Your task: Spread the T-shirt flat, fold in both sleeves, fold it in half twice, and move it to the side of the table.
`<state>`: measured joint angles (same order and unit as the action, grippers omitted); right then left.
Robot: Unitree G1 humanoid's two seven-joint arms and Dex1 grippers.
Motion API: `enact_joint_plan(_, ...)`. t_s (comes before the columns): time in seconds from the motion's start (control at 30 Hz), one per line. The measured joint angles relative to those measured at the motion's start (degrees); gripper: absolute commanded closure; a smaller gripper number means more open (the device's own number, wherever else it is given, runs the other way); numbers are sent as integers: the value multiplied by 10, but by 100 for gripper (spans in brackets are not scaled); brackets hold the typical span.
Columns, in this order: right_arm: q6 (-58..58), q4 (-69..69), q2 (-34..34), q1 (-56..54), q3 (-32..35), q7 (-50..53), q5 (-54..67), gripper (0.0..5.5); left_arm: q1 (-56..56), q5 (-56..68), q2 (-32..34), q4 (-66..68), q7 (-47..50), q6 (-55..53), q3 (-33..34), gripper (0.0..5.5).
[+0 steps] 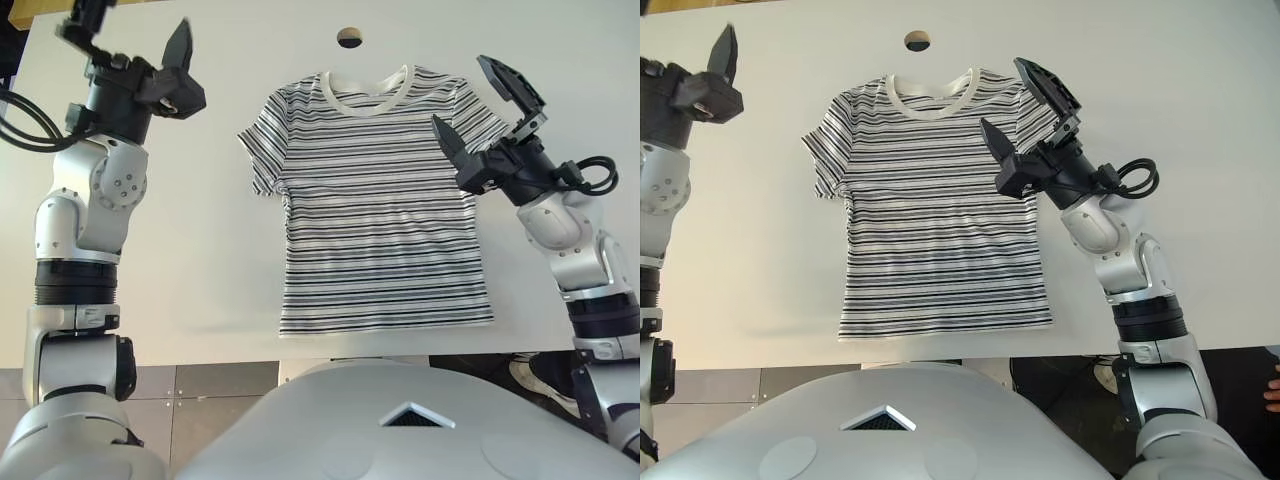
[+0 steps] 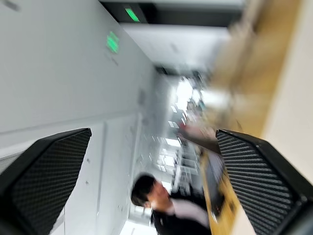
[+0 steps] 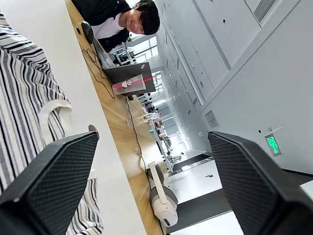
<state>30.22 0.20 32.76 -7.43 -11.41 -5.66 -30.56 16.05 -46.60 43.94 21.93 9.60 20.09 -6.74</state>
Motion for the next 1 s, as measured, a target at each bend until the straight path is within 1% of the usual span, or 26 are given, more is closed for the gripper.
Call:
enact_joint_plan(0.1, 12, 7, -4, 0, -1, 9, -4, 136, 34, -40, -5, 144, 7, 8, -69, 75)
enact_joint_plan(0.3, 15, 11, -37, 2, 6, 35, 5, 136, 140, -56, -41, 312, 35, 51, -144, 75)
enact_joint_plan(0.4, 10, 12, -38, 3, 19, 40, 11, 136, 178, -69, -52, 370, 46, 75, -184, 75)
enact_joint_plan(0.5, 9, 17, -38, 3, 22, 39, 15, 136, 197, -93, -53, 387, 53, 127, -234, 75)
enact_joint_plan(0.6, 10, 17, -38, 3, 22, 40, 14, 136, 215, -100, -51, 392, 52, 157, -264, 75)
enact_joint_plan(0.7, 10, 17, -39, 3, 22, 40, 14, 136, 220, -98, -44, 387, 47, 187, -279, 75)
enact_joint_plan(0.83, 10, 21, -42, 3, 22, 40, 14, 136, 224, -97, -43, 389, 54, 185, -290, 75)
enact_joint_plan(0.87, 10, 22, -44, 3, 22, 40, 14, 130, 226, -98, -46, 395, 58, 178, -291, 95)
enact_joint_plan(0.9, 10, 22, -46, 3, 22, 40, 14, 130, 229, -98, -51, 402, 63, 163, -294, 100)
enact_joint_plan(0.93, 10, 22, -46, 3, 22, 40, 14, 130, 229, -98, -52, 407, 66, 157, -295, 125)
enact_joint_plan(1.0, 10, 22, -46, 3, 22, 40, 14, 130, 229, -98, -53, 416, 68, 141, -296, 155)
